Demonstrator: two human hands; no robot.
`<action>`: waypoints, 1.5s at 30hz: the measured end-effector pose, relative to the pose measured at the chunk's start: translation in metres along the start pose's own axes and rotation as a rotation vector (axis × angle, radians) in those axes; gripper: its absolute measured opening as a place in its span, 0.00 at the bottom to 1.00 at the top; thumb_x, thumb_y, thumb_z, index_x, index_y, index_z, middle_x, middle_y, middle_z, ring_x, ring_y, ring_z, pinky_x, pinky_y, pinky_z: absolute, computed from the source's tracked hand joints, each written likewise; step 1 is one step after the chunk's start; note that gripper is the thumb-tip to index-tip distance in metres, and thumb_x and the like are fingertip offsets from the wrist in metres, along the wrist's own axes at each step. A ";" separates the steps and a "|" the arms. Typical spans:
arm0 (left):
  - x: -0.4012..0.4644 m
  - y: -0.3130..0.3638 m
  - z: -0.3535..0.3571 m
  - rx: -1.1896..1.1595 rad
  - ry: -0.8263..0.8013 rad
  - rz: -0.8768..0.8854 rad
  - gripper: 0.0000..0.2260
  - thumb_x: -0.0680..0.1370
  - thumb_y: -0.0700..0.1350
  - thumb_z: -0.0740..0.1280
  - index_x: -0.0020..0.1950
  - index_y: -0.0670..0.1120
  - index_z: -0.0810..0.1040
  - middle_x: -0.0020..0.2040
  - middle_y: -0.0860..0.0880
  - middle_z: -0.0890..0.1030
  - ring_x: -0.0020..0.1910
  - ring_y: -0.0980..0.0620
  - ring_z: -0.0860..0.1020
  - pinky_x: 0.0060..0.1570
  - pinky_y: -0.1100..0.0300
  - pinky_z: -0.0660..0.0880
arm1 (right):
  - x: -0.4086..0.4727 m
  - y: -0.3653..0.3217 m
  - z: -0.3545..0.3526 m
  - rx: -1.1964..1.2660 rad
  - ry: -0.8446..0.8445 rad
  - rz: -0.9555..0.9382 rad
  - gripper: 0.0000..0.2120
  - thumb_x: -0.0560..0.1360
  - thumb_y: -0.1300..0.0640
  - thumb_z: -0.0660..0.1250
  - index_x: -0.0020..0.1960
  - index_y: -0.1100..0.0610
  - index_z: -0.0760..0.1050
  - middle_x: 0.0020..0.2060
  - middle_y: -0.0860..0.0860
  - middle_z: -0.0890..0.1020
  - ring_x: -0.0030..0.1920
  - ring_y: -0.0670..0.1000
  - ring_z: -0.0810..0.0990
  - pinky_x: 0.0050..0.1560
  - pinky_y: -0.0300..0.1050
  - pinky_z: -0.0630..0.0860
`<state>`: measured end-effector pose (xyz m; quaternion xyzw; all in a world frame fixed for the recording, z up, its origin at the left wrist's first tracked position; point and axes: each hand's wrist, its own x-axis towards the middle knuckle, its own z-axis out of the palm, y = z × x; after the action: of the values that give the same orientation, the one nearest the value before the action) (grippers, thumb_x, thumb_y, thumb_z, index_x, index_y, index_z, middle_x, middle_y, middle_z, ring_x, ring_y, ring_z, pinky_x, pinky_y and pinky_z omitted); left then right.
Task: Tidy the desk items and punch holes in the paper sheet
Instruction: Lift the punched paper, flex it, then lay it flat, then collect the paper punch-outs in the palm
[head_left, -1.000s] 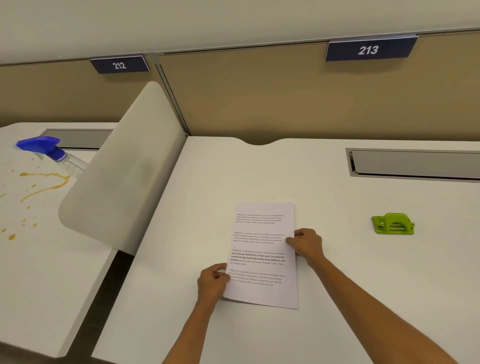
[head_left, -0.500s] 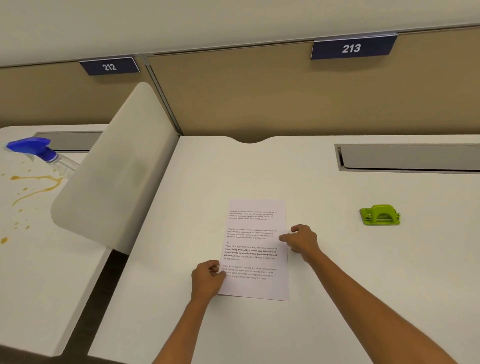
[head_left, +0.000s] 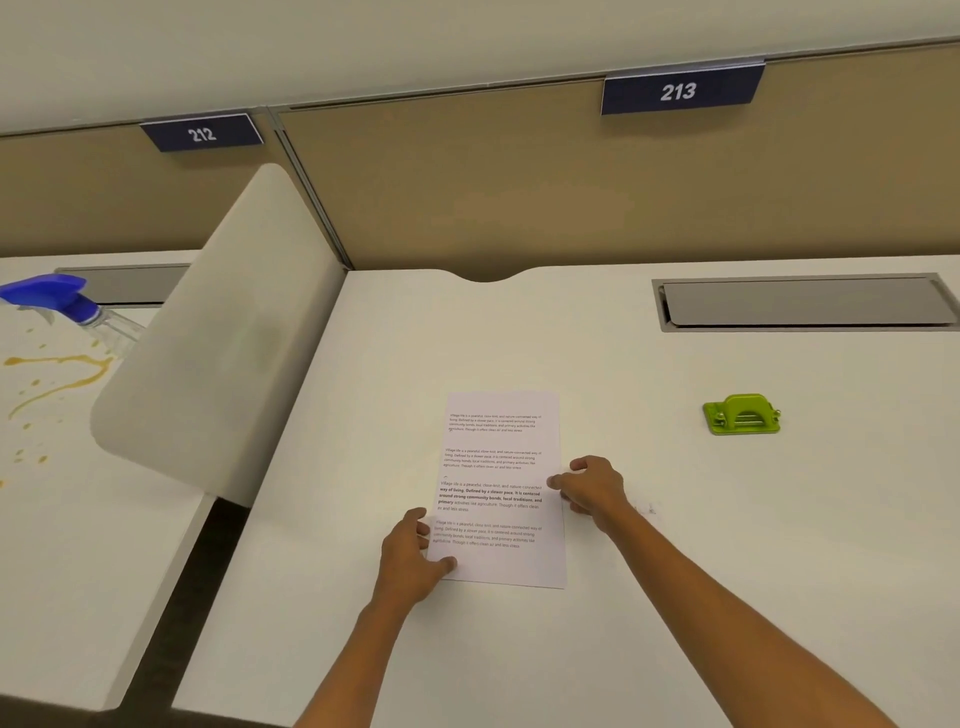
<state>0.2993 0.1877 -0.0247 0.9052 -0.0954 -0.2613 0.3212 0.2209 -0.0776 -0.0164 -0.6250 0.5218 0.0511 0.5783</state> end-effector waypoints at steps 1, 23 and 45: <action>0.000 -0.001 -0.001 -0.007 -0.002 -0.003 0.38 0.65 0.40 0.81 0.71 0.43 0.68 0.53 0.48 0.76 0.49 0.50 0.76 0.46 0.62 0.75 | 0.000 0.001 0.000 -0.001 0.000 0.002 0.23 0.67 0.58 0.77 0.58 0.58 0.72 0.55 0.58 0.80 0.51 0.57 0.84 0.48 0.50 0.82; -0.002 0.039 0.008 -0.106 0.101 0.152 0.24 0.69 0.43 0.79 0.62 0.45 0.73 0.51 0.48 0.80 0.47 0.49 0.80 0.45 0.63 0.74 | -0.009 0.032 -0.091 -0.128 0.217 -0.254 0.11 0.71 0.67 0.65 0.48 0.59 0.84 0.46 0.56 0.86 0.49 0.55 0.84 0.55 0.46 0.79; -0.045 0.106 0.129 -1.437 -0.361 -0.492 0.42 0.71 0.73 0.59 0.66 0.37 0.75 0.61 0.35 0.81 0.62 0.36 0.79 0.64 0.37 0.73 | 0.007 0.086 -0.114 -0.984 -0.080 -0.674 0.25 0.73 0.68 0.59 0.69 0.57 0.71 0.63 0.53 0.74 0.62 0.55 0.71 0.55 0.48 0.76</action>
<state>0.1919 0.0519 -0.0244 0.4139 0.2502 -0.4659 0.7410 0.1014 -0.1513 -0.0415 -0.9481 0.1878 0.1241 0.2245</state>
